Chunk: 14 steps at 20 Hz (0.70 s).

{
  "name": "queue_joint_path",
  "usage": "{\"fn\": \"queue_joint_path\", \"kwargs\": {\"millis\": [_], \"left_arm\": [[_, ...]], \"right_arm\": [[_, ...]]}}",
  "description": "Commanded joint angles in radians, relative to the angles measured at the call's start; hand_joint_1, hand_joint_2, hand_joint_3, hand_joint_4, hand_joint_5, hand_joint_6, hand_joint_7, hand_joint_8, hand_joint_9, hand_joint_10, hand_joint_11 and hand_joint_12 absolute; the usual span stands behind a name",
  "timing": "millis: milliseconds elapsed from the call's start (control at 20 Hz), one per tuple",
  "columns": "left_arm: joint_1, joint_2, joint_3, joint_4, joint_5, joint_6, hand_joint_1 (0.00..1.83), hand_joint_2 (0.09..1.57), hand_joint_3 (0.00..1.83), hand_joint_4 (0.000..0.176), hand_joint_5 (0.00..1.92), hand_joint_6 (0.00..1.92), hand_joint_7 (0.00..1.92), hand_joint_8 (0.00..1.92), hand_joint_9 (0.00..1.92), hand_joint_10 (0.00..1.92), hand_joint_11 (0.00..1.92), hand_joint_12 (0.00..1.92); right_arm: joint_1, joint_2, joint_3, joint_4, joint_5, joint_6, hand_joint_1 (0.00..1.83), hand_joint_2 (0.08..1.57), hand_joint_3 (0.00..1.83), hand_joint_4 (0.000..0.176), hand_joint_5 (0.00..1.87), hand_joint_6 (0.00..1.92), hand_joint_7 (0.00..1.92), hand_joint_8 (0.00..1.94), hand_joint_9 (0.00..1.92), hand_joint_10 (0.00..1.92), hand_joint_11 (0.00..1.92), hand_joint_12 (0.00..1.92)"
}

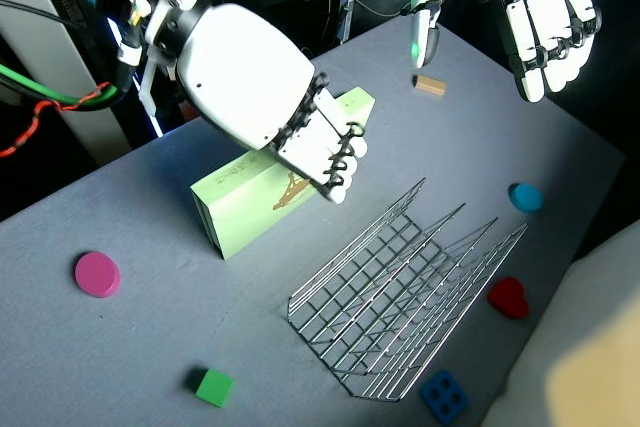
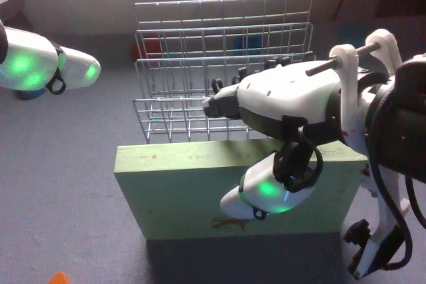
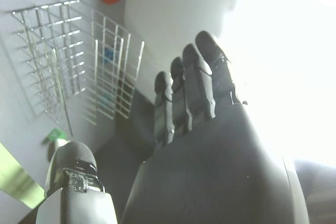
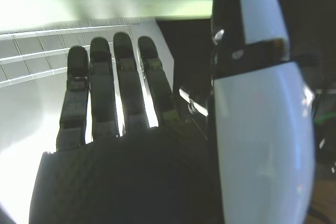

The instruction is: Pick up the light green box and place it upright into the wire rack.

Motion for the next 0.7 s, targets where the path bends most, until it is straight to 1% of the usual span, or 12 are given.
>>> {"fn": "queue_joint_path", "kwargs": {"millis": [0, 650], "left_arm": [[-0.015, 0.002, 0.000, 0.066, -0.029, 0.002, 0.21, 1.10, 0.00, 0.000, 0.22, 0.00, 0.22, 0.00, 0.21, 0.00, 0.00, 0.67], [-0.016, 0.002, 0.000, 0.066, -0.029, 0.002, 0.22, 1.09, 0.00, 0.000, 0.21, 0.00, 0.22, 0.00, 0.21, 0.00, 0.00, 0.67]], "right_arm": [[0.008, -0.002, 0.003, -0.050, -0.019, -0.009, 0.87, 0.95, 0.00, 0.000, 0.25, 0.01, 0.32, 0.01, 0.26, 0.00, 0.00, 0.57], [-0.005, -0.024, 0.033, -0.050, -0.028, -0.025, 0.86, 0.95, 0.00, 0.000, 0.27, 0.01, 0.33, 0.01, 0.28, 0.00, 0.00, 0.55]]}}
